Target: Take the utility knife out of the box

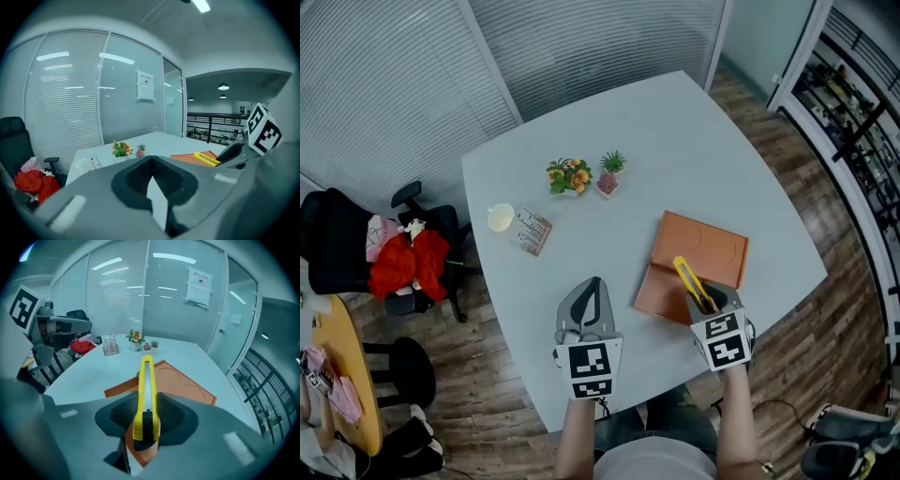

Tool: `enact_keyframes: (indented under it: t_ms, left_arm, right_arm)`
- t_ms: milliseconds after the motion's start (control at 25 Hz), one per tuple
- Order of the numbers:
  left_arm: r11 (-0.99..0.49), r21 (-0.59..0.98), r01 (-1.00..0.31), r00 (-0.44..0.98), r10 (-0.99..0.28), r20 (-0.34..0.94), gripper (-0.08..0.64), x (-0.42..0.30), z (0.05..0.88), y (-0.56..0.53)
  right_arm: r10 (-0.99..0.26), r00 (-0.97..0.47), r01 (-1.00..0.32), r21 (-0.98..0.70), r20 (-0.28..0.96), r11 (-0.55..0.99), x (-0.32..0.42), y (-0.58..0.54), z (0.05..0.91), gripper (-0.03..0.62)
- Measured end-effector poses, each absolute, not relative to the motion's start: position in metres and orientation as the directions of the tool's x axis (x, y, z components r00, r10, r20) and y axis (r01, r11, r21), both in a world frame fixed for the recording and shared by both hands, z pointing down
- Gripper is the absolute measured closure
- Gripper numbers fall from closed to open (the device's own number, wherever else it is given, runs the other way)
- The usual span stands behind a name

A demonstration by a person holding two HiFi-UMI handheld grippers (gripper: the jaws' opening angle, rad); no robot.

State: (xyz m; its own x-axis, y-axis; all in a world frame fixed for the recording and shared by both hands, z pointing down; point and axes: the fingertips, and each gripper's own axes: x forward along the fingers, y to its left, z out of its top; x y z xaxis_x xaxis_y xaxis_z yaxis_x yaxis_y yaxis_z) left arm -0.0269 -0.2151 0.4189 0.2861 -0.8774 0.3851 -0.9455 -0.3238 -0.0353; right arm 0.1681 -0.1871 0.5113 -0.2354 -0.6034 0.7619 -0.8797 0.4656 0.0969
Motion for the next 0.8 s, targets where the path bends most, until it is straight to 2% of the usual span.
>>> enact_keyframes:
  t_ms: [800]
  left_arm:
    - [-0.405,-0.074,-0.911,0.382,-0.898,0.217,0.560,-0.015,0.342,-0.208]
  right_arm:
    - [-0.820,-0.096,-0.958,0.172,0.565,0.231,0.195,-0.167,0.406,0.437]
